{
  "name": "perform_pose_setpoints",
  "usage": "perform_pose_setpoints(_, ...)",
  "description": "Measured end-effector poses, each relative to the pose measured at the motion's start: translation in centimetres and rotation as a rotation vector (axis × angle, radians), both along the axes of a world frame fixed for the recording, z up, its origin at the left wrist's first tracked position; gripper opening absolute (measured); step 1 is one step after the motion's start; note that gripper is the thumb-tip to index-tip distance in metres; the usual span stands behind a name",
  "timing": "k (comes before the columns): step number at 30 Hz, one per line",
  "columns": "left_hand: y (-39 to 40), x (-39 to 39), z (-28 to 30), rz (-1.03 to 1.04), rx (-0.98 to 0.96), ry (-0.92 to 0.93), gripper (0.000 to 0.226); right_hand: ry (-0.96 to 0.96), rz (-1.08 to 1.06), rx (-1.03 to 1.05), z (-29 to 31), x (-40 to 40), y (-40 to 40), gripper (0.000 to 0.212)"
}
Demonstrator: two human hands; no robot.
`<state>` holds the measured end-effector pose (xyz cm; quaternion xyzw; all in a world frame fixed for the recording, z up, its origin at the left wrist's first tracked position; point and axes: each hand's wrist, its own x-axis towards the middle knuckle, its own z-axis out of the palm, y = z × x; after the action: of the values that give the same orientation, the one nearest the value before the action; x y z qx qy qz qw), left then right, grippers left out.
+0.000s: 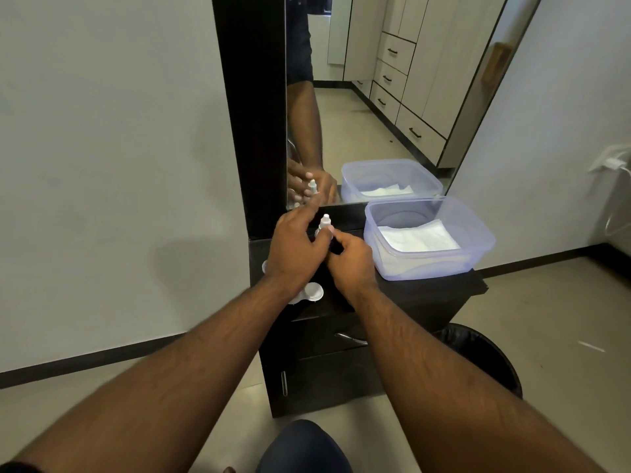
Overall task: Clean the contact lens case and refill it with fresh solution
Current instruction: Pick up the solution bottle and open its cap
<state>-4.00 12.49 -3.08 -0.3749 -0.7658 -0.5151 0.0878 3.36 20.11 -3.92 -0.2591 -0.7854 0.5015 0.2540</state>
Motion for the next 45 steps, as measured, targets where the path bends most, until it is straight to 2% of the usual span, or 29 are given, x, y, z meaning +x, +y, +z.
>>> perform_pose_setpoints(2,0.4,-0.2,0.3,-0.069,-0.028,-0.028,0.043,0.0,-0.007,0.006,0.0,0.0,0.1,0.021)
perform_pose_setpoints(5,0.7,-0.3,1.3,0.002,0.07,-0.078,0.03,-0.045,0.002,0.005,-0.1,0.0,0.2,0.028)
perform_pose_setpoints(9,-0.2,-1.3,2.6,0.04,0.167,-0.04,0.023,-0.057,-0.017,0.029,-0.5,-0.4,0.3,0.038)
perform_pose_setpoints(17,-4.6,-4.6,-1.1,0.09,-0.139,-0.267,0.023,-0.069,-0.063,0.043,-0.6,-0.6,0.3,0.049)
perform_pose_setpoints(24,-4.4,-4.9,-1.3,0.087,-0.155,-0.399,0.017,-0.01,-0.087,0.011,-0.6,-0.5,-0.1,0.049)
perform_pose_setpoints(26,-4.3,-4.9,-1.4,0.091,-0.162,-0.42,0.019,0.003,-0.083,0.007,-0.7,-0.5,0.0,0.05)
perform_pose_setpoints(29,-4.9,-4.5,-1.3,0.085,-0.123,-0.453,0.043,0.045,-0.064,0.003,-0.8,-0.5,-0.1,0.049)
perform_pose_setpoints(31,-6.0,-3.4,-1.0,0.122,-0.021,-0.43,0.047,0.084,-0.052,-0.008,-0.8,-0.4,-0.1,0.047)
perform_pose_setpoints(34,-8.3,-0.7,-1.2,0.083,0.063,-0.361,0.034,0.182,-0.058,-0.027,-1.0,0.3,0.0,0.041)
perform_pose_setpoints(38,-10.4,1.7,-3.3,-0.111,-0.147,-0.182,0.06,0.255,-0.043,0.02,-1.4,0.9,0.0,0.037)
perform_pose_setpoints(41,-10.3,2.0,-4.7,-0.069,-0.139,-0.138,0.066,0.268,0.034,-0.092,-1.3,0.8,-0.2,0.042)
perform_pose_setpoints(45,-9.7,2.2,-5.9,0.101,-0.077,-0.108,0.057,0.293,0.075,-0.258,-0.9,1.1,0.2,0.043)
